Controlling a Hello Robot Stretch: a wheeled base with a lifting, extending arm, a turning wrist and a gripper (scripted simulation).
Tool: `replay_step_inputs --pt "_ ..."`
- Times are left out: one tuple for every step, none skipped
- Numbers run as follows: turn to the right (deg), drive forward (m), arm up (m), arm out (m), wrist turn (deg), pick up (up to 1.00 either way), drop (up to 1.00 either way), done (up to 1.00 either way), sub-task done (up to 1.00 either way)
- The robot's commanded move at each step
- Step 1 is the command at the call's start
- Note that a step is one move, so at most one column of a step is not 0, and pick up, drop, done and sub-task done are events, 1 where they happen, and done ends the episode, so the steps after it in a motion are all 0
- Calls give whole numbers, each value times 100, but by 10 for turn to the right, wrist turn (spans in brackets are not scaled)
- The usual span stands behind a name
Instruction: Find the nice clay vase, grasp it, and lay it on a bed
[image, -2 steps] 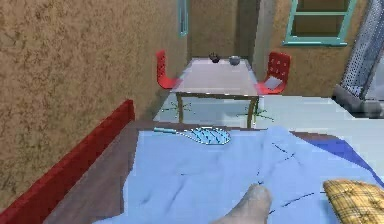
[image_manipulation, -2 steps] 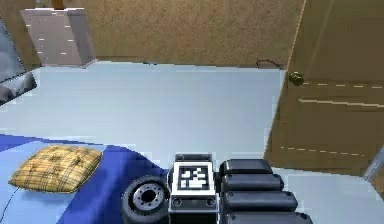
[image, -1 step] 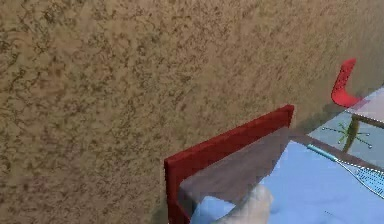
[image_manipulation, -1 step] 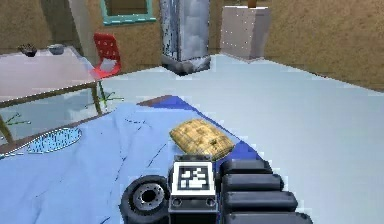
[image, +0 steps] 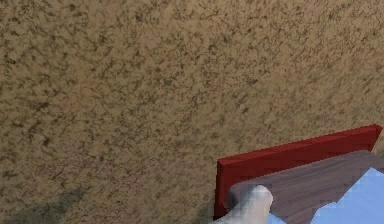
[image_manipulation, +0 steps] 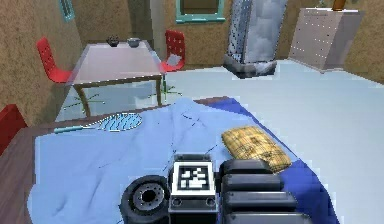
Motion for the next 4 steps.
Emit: replay_step_inputs --pt "0 0 0 48 0 0 0 0 0" --pt "0 0 0 0 450 0 0 0 0" --pt "0 0 0 0 180 0 0 0 0" --pt "0 0 -32 0 0 0 0 0 0"
